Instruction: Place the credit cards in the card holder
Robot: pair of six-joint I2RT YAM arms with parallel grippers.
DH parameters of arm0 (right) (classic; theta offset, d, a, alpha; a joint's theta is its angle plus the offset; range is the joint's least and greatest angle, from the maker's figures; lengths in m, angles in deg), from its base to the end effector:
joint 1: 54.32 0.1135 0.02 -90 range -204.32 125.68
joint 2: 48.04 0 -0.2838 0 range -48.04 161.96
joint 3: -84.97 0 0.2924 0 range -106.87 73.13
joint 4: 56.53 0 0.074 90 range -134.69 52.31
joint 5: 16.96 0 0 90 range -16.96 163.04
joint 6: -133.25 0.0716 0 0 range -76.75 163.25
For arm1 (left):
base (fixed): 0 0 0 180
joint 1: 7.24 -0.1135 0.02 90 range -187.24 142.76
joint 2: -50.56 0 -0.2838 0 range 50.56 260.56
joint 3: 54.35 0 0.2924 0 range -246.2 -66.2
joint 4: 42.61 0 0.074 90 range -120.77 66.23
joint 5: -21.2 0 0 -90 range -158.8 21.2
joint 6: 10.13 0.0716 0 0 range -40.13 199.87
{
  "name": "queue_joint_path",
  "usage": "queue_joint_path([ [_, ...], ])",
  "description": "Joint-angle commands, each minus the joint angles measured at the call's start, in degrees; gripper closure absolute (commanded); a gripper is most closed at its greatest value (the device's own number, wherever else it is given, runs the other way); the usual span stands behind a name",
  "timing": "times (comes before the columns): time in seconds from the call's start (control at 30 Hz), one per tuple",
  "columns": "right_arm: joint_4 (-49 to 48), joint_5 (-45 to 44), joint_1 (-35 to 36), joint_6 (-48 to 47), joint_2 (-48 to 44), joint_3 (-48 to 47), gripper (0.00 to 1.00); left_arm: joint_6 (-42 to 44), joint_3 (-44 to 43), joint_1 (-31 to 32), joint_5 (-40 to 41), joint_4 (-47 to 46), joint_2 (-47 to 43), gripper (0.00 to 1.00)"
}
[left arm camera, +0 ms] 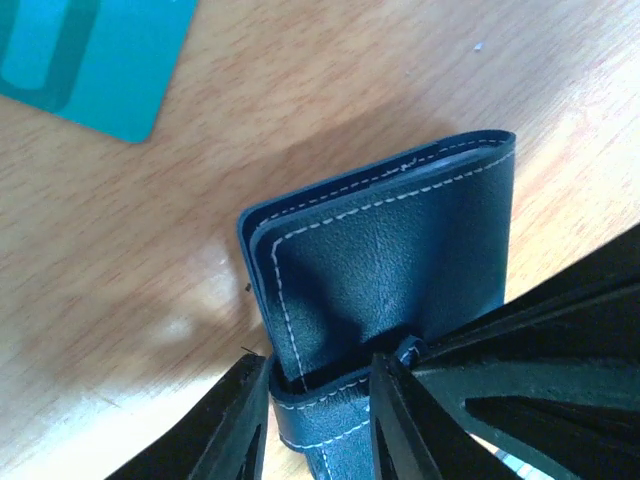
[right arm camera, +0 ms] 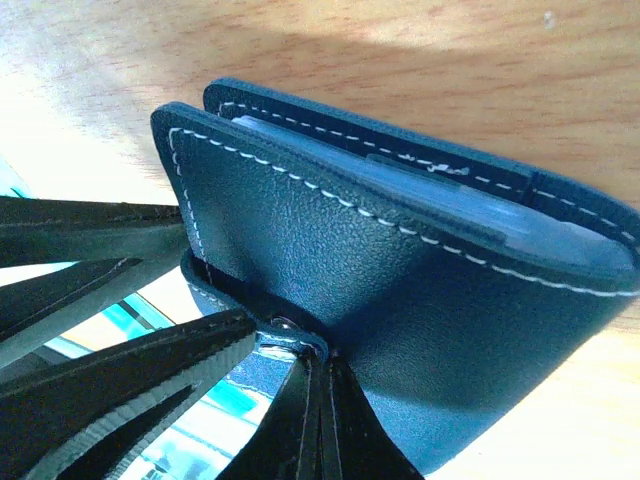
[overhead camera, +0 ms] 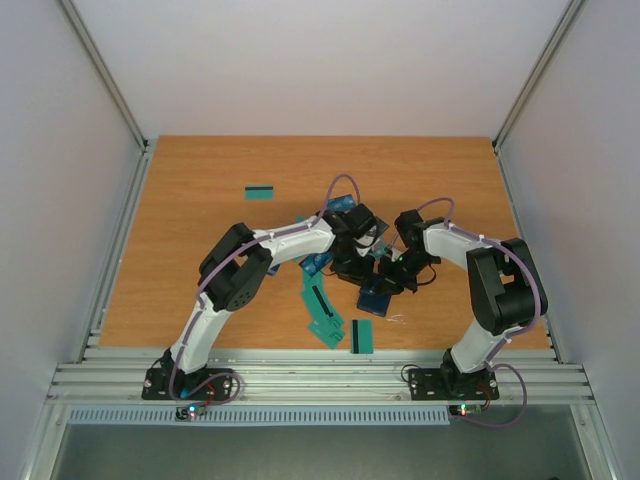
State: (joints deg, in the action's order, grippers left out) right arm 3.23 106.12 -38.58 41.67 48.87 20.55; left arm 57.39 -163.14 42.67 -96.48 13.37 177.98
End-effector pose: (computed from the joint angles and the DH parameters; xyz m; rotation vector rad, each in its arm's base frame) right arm 0.2738 0.1178 0.1043 0.4217 -2.8815 -0.8512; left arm 0.3004 -0.4085 0.1130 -0.7968 -2.8496 0.8239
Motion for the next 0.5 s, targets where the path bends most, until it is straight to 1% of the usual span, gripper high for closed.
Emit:
queue_joint_path([
  [0.0, 0.2, -1.9, 0.0, -0.2, 1.5, -1.0, 0.99, 3.3, 1.1, 1.7, 1.6, -1.2, -3.5, 0.71],
  [0.23, 0.0, -1.4, -0.1, -0.1, 2.4, -1.2, 0.99, 5.2, 1.5, 2.5, 2.3, -1.9, -4.3, 0.72],
  [0.47, -0.1, -1.4, -0.1, -0.2, 2.7, -1.2, 0.99, 6.7, 1.8, 3.2, 3.4, -2.0, -3.0, 0.72],
])
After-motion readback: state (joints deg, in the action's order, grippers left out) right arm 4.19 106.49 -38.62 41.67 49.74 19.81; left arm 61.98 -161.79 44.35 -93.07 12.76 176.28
